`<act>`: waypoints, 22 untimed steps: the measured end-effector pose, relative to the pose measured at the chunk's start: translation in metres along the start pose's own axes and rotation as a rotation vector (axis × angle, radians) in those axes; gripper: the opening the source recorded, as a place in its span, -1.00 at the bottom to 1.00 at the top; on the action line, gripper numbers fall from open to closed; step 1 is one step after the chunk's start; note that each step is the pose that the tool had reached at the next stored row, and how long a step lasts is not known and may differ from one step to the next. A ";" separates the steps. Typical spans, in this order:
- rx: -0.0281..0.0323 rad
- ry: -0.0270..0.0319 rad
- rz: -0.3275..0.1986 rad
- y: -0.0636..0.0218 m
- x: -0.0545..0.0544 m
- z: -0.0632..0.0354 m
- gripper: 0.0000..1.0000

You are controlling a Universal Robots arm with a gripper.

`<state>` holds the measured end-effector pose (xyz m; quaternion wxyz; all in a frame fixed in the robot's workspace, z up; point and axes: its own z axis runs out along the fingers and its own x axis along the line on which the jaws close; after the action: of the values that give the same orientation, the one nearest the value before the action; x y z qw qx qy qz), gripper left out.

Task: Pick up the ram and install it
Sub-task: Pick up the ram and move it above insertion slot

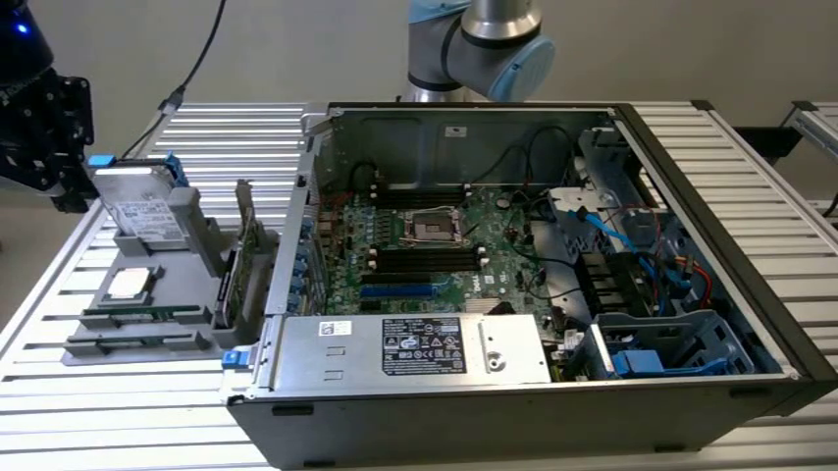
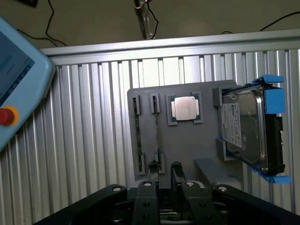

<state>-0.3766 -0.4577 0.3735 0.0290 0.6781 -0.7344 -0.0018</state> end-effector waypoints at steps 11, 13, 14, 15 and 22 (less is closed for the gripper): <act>0.0006 0.0006 -0.015 0.0001 -0.001 0.0162 -0.51; 0.0008 0.0008 -0.021 0.0007 0.000 0.0198 -0.51; 0.0010 0.0010 -0.025 0.0011 0.000 0.0216 -0.51; 0.0012 0.0011 -0.029 0.0015 0.000 0.0235 -0.51; 0.0020 -0.0012 -0.055 0.0030 0.007 0.0356 -0.51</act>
<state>-0.3817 -0.4655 0.3383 0.0278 0.6980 -0.7155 -0.0022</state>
